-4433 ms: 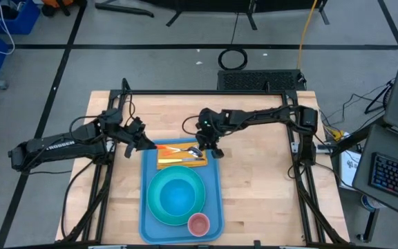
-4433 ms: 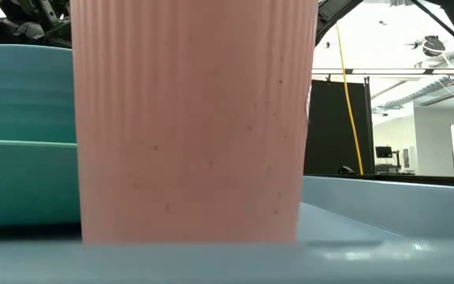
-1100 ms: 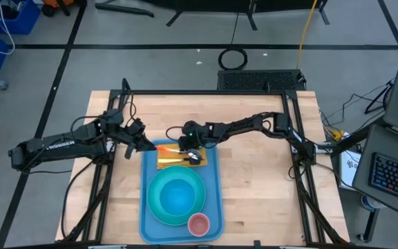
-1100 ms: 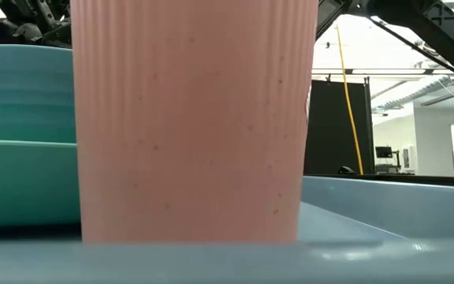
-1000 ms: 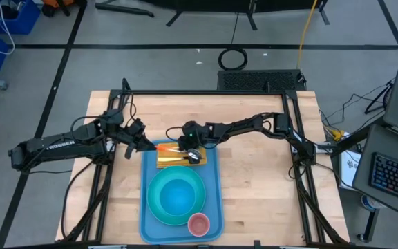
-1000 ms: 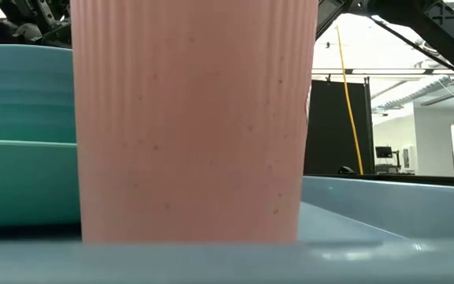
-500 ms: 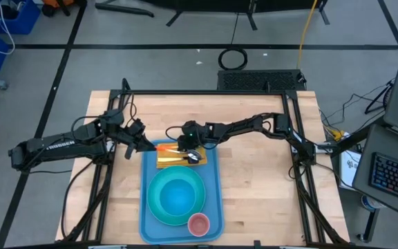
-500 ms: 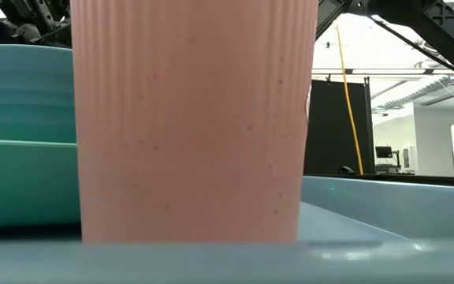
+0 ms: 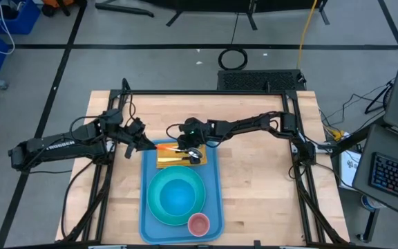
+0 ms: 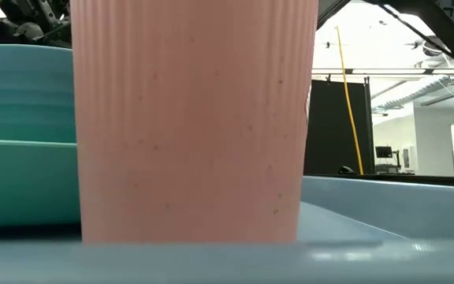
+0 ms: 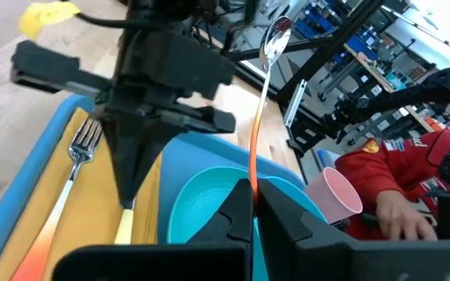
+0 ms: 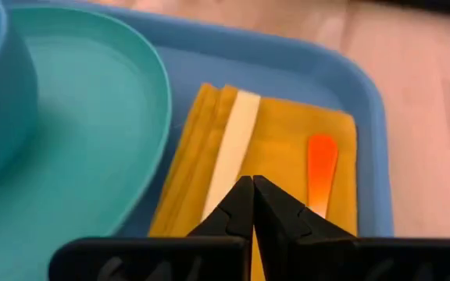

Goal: Set up tray
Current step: Put the orange spoon in between the yellow knife and the orange fork on the yellow napkin on the blue serving tray

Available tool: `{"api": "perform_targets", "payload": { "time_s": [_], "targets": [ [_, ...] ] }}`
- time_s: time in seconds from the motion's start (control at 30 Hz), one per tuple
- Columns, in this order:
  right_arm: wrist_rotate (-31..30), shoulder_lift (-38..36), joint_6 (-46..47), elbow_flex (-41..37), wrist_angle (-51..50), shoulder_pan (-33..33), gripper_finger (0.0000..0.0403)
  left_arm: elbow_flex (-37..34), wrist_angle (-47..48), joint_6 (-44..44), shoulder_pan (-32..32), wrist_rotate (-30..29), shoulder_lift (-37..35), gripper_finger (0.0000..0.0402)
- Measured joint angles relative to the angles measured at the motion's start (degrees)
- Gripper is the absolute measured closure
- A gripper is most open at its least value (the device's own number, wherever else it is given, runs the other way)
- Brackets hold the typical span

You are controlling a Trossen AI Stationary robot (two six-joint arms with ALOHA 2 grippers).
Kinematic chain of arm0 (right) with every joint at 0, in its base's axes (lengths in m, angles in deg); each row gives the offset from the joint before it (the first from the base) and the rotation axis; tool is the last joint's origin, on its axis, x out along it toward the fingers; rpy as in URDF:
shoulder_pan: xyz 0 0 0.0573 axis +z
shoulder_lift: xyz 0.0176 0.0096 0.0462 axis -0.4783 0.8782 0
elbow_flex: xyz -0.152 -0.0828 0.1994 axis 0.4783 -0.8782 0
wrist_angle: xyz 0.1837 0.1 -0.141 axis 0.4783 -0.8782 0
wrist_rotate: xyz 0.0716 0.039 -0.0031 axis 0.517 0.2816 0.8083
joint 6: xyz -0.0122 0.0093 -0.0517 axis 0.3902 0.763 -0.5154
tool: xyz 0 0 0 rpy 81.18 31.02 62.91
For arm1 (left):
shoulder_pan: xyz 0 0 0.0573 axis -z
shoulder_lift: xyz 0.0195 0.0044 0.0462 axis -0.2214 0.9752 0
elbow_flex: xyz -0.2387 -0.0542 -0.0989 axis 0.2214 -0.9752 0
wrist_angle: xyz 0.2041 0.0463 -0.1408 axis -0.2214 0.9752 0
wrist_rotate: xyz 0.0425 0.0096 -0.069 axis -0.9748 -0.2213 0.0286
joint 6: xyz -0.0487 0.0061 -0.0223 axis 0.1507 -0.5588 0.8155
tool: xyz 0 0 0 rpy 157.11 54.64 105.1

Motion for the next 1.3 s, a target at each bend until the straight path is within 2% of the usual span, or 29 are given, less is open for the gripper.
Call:
{"api": "perform_targets", "payload": {
  "time_s": [0.27,0.5,0.77,0.9,1.1,1.3],
  "targets": [
    [-0.43,-4.33,-1.86,0.01,-6.78,-1.33,0.0403,0.00,-1.84,0.61,0.21,-0.56,0.00,0.0398],
    [-7.85,-5.31,-3.06,0.03,-9.96,-5.39,0.0403,0.00,-2.71,0.79,0.96,-0.99,0.02,0.0398],
    [-7.76,-6.20,-1.60,-0.03,-17.90,-11.95,0.0403,0.00,-2.05,4.09,1.14,-1.54,0.02,0.0397],
    [-7.56,-9.42,-1.99,-1.04,-19.18,-13.80,0.0403,0.00,-1.04,6.47,1.13,-2.44,0.02,0.0398],
    [-7.67,-18.54,-2.93,-7.95,-15.28,-16.07,0.0403,0.00,-0.45,11.44,0.35,-4.23,0.46,0.0398],
    [-7.66,-30.86,-2.05,-21.79,-4.91,-19.66,0.0403,0.00,0.49,17.17,-0.17,-4.17,2.13,0.0396]
  ]
}}
